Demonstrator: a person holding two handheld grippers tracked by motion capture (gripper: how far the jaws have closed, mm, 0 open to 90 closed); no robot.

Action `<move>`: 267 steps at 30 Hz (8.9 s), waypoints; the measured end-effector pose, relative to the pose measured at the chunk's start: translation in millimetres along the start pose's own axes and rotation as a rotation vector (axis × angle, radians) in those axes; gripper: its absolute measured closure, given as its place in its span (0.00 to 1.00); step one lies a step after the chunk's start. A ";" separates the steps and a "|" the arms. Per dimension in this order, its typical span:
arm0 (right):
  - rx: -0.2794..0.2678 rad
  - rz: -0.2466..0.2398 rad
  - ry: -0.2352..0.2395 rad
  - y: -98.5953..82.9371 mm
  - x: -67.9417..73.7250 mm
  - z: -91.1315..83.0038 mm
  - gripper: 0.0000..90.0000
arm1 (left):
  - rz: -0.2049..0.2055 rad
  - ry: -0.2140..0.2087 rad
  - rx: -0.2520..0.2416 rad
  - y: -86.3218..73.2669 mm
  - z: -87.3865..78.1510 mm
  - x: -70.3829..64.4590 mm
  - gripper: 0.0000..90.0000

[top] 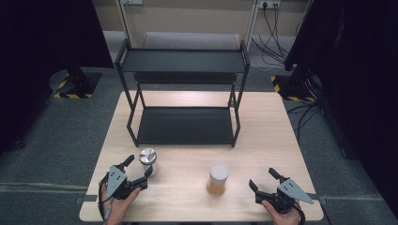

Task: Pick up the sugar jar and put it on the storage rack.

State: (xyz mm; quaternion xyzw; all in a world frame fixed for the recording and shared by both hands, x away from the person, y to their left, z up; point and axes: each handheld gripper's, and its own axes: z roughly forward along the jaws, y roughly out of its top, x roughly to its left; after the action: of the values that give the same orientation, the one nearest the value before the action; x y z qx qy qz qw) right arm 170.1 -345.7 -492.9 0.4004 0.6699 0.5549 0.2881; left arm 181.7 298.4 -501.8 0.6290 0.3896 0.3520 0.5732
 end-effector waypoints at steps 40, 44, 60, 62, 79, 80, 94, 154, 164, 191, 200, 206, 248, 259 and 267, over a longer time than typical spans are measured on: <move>0.005 -0.003 0.009 1.0 -1.3 0.5 0.08 | 0.043 0.052 -0.044 20.7 16.9 -6.3 0.39; 0.005 -0.003 0.009 1.1 -1.5 0.7 0.08 | 0.046 0.064 -0.066 27.5 15.0 -6.3 0.39; 0.001 -0.007 0.007 0.3 -0.8 0.3 0.08 | 0.064 0.080 -0.122 51.1 17.4 -7.5 0.39; 0.000 -0.007 0.006 0.1 -0.7 0.2 0.08 | 0.063 0.081 -0.134 54.4 18.4 -7.7 0.39; 0.000 -0.009 0.007 0.0 -0.8 0.2 0.08 | 0.090 0.098 -0.189 85.0 27.9 -6.7 0.39; 0.000 -0.009 0.007 0.1 -0.8 0.2 0.08 | 0.093 0.099 -0.192 86.6 28.4 -6.9 0.39; 0.000 -0.009 0.006 0.1 -0.7 0.2 0.08 | 0.095 0.122 -0.219 101.1 32.3 -3.6 0.39; 0.000 -0.001 0.011 -0.1 -1.8 0.1 0.08 | 0.094 0.165 -0.284 168.0 59.7 11.4 0.39; -0.001 0.003 0.011 -0.2 -2.1 -0.1 0.08 | 0.104 0.177 -0.290 184.9 66.8 14.0 0.39; -0.003 0.005 0.013 -0.5 -2.7 -0.2 0.08 | 0.083 0.202 -0.296 211.1 90.4 23.6 0.39; -0.005 0.004 0.012 -0.8 -2.5 -0.3 0.08 | 0.073 0.208 -0.297 220.3 99.3 24.3 0.39; -0.006 0.004 0.014 -1.0 -2.7 -0.4 0.08 | 0.065 0.220 -0.304 227.8 102.7 25.7 0.39; -0.007 0.003 0.019 -1.2 -4.0 -0.5 0.08 | 0.093 0.234 -0.309 268.5 134.5 30.9 0.39; -0.007 0.004 0.022 -1.3 -4.9 -0.5 0.08 | 0.090 0.252 -0.288 275.0 147.4 36.8 0.39; -0.006 0.005 0.026 -1.0 -5.7 -0.4 0.08 | 0.077 0.266 -0.269 274.7 159.1 42.6 0.39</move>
State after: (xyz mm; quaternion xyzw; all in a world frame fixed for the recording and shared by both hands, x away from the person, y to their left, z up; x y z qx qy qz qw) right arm 172.5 -350.8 -494.1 0.3940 0.6710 0.5626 0.2792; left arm 366.1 254.6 -243.6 0.5090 0.3868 0.5028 0.5818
